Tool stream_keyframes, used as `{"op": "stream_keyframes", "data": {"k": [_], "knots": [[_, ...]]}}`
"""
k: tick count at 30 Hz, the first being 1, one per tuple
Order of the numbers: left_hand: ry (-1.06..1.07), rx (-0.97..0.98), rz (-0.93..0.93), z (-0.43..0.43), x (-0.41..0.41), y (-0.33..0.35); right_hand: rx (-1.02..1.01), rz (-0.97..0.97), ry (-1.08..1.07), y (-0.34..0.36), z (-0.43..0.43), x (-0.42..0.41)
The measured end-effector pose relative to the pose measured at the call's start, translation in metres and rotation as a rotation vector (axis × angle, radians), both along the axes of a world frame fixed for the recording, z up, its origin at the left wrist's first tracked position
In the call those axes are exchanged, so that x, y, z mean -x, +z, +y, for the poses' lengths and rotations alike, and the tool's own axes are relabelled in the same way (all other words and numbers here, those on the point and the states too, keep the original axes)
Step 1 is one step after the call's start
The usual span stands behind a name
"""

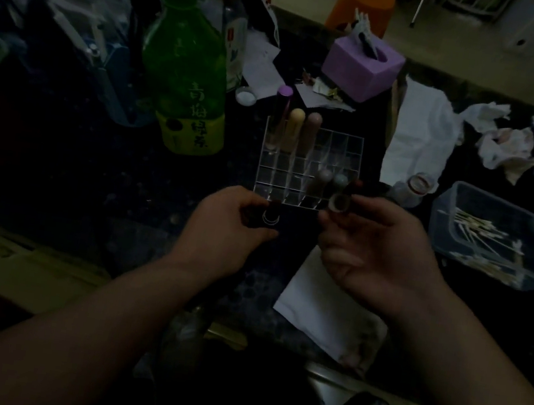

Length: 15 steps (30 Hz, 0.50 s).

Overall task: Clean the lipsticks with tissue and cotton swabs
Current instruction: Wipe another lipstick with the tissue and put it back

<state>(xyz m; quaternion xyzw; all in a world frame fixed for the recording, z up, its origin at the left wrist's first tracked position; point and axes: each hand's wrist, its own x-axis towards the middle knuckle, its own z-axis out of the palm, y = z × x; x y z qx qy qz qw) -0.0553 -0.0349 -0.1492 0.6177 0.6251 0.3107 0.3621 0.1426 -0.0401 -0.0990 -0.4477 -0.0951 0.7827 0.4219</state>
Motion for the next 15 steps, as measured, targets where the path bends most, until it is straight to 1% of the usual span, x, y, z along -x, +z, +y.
{"op": "stream_keyframes", "data": {"k": [1, 2, 5, 9, 15], "knots": [[-0.006, -0.006, 0.005, 0.002, -0.003, -0.001, 0.052, 0.133, 0.001, 0.001, -0.002, -0.006], [-0.007, -0.005, 0.01, 0.003, -0.006, -0.003, 0.079, 0.202, 0.009, 0.0, -0.005, -0.012], [-0.015, -0.016, 0.04, 0.006, -0.015, -0.006, 0.11, 0.294, 0.076, -0.002, -0.012, -0.018], [0.0, -0.004, 0.061, 0.006, -0.023, -0.007, 0.149, 0.308, 0.153, -0.003, -0.018, -0.025], [0.02, 0.05, 0.05, 0.004, -0.023, -0.008, 0.188, 0.321, 0.178, -0.004, -0.025, -0.033]]}}
